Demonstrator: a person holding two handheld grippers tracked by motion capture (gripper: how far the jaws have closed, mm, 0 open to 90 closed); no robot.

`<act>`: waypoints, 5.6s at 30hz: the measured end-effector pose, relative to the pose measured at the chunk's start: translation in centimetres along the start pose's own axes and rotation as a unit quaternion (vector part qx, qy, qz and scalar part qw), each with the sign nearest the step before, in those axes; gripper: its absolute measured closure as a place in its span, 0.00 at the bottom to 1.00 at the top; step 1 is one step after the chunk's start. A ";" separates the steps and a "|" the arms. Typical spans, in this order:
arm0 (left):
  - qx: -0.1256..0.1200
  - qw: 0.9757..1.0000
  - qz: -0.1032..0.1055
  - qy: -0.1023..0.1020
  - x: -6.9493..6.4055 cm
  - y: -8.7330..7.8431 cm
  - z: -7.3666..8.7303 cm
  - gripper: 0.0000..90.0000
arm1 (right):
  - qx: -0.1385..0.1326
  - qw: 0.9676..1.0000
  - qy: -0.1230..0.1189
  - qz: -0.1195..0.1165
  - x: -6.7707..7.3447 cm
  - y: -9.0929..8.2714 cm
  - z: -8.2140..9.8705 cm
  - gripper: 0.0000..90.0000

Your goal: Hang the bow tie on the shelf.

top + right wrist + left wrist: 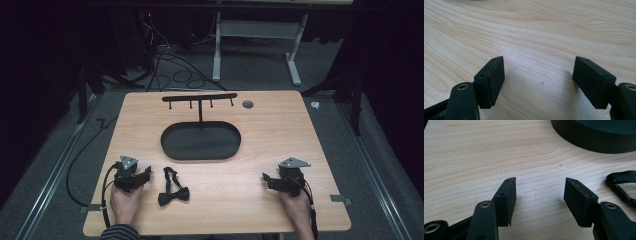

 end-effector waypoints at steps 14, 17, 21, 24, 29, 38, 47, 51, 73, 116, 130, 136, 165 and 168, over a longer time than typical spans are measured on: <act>-0.009 0.999 0.046 0.005 -2.2 -1.4 -1.0 0.51 | 0.000 1.000 0.000 -0.001 0.0 0.0 0.0 0.30; -0.008 0.999 0.053 0.008 -2.5 -1.5 -1.1 0.51 | 0.000 1.000 -0.001 -0.001 0.0 0.0 0.0 0.30; -0.012 0.998 0.067 0.013 -3.3 -1.9 -1.2 0.50 | 0.000 1.000 -0.001 -0.001 0.0 0.0 0.0 0.30; -0.010 0.997 0.075 0.015 -3.8 -2.1 -1.3 0.50 | 0.000 1.000 0.000 -0.001 0.0 0.0 0.0 0.30; -0.006 0.997 0.080 0.019 -4.8 -2.3 -1.5 0.50 | 0.000 1.000 -0.001 -0.001 0.0 0.0 0.0 0.30; 0.021 0.995 0.091 0.025 -6.4 -1.5 -1.1 0.50 | 0.000 1.000 -0.001 -0.001 0.0 0.0 0.0 0.30; 0.043 0.995 0.091 0.022 -6.9 -0.3 -0.1 0.51 | 0.000 1.000 0.000 -0.001 0.0 0.0 0.0 0.30; 0.053 0.995 0.081 0.030 -7.1 0.4 0.2 0.51 | 0.000 1.000 0.000 -0.001 0.0 0.0 0.0 0.30; 0.073 0.990 0.094 0.072 -8.0 1.2 0.5 0.98 | 0.000 1.000 -0.001 -0.001 0.0 0.0 0.0 0.30; -0.035 0.980 0.150 0.128 -10.5 -3.9 -6.9 0.99 | -0.001 1.000 -0.001 -0.002 0.0 0.0 0.0 0.30; -0.053 0.975 0.175 0.129 -10.6 -4.5 -9.7 0.99 | 0.000 1.000 0.000 -0.002 0.0 0.0 0.0 0.30; -0.060 0.974 0.180 0.123 -10.4 -4.7 -10.5 0.99 | 0.000 1.000 0.000 -0.003 0.0 0.0 0.0 0.30; -0.077 0.975 0.177 0.114 -9.3 -5.1 -14.3 0.99 | -0.002 1.000 -0.002 -0.002 0.0 0.0 0.0 0.30; -0.080 0.975 0.174 0.115 -9.3 -5.3 -14.7 0.99 | -0.001 1.000 0.000 -0.003 0.0 0.0 0.0 0.30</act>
Point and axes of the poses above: each handheld gripper's, and its own axes: y roughly forward along the jaws, z roughly out of its underside, x roughly to its left, the point moved 5 cm from there along y, roughly forward along the jaws, and after that the axes turned 15 degrees about z, right-handed, at the moved point
